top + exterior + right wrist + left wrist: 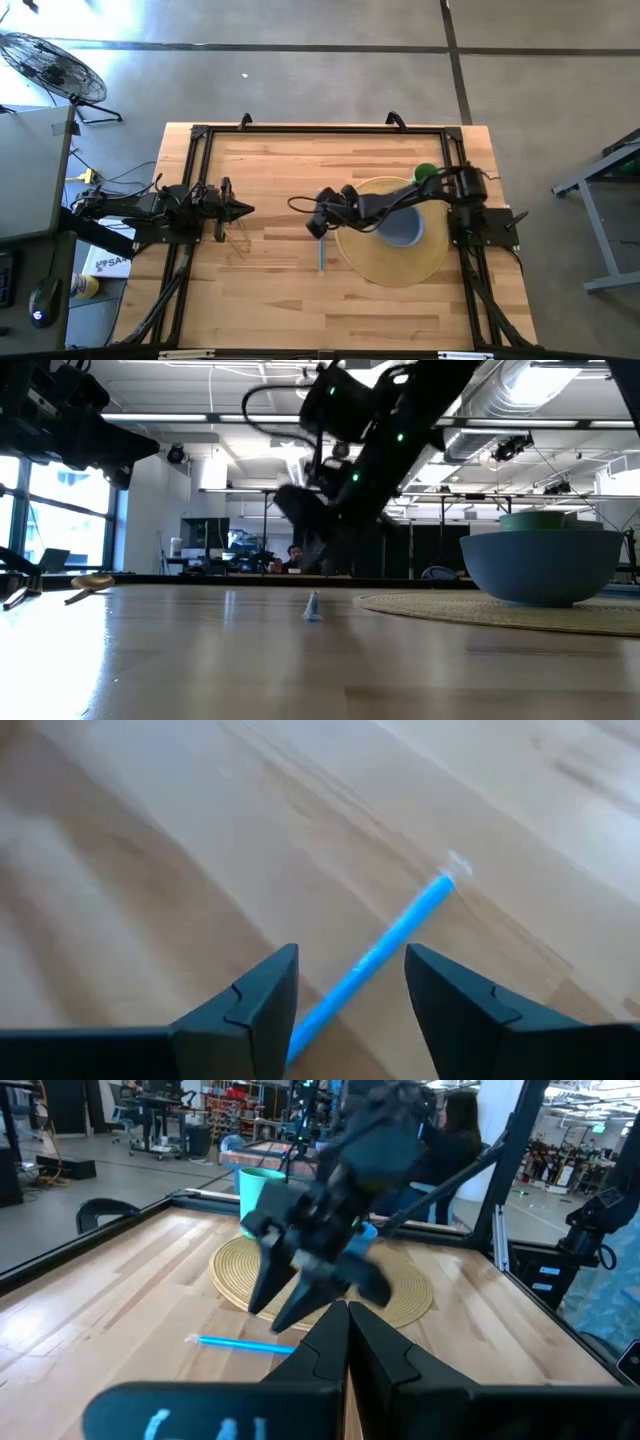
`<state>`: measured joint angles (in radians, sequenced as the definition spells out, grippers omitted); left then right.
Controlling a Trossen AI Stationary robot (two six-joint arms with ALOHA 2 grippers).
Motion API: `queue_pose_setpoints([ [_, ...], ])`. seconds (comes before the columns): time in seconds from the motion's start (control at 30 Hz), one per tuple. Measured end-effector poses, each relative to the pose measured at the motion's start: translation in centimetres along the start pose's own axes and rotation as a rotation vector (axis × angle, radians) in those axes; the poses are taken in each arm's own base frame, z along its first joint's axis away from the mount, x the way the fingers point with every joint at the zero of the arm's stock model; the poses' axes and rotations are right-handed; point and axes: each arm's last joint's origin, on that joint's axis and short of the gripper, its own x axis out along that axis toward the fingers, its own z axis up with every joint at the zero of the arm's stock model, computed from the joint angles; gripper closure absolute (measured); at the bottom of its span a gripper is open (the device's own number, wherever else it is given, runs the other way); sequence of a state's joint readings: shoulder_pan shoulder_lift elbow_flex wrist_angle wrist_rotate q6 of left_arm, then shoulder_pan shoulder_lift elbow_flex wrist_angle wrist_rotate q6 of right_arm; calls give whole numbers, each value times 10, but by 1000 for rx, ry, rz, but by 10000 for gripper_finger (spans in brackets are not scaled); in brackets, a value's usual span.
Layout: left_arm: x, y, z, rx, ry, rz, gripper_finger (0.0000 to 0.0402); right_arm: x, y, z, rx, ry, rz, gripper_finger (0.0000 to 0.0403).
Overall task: Pick & Place Utensil
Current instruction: Put the blue straw on the green cup
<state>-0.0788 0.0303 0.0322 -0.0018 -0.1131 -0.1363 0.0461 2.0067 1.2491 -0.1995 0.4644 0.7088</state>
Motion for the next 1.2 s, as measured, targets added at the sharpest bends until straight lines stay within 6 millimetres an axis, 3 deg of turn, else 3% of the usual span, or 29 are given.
queue_pose_setpoints([
  [0.17, 0, 0, 0, 0, 0, -1, 401, 25, -6, 3, 11, 52, -74, 249],
  [0.3, 0, 0, 0, 0, 0, -1, 401, 33, -7, 6, 18, 81, -68, 268],
  [0.9, 0, 0, 0, 0, 0, -1, 401, 34, -12, 5, 95, 134, -73, 384],
  [1.2, 0, 0, 0, 0, 0, 0, 401, 32, -11, 6, 107, 138, -58, 400],
])
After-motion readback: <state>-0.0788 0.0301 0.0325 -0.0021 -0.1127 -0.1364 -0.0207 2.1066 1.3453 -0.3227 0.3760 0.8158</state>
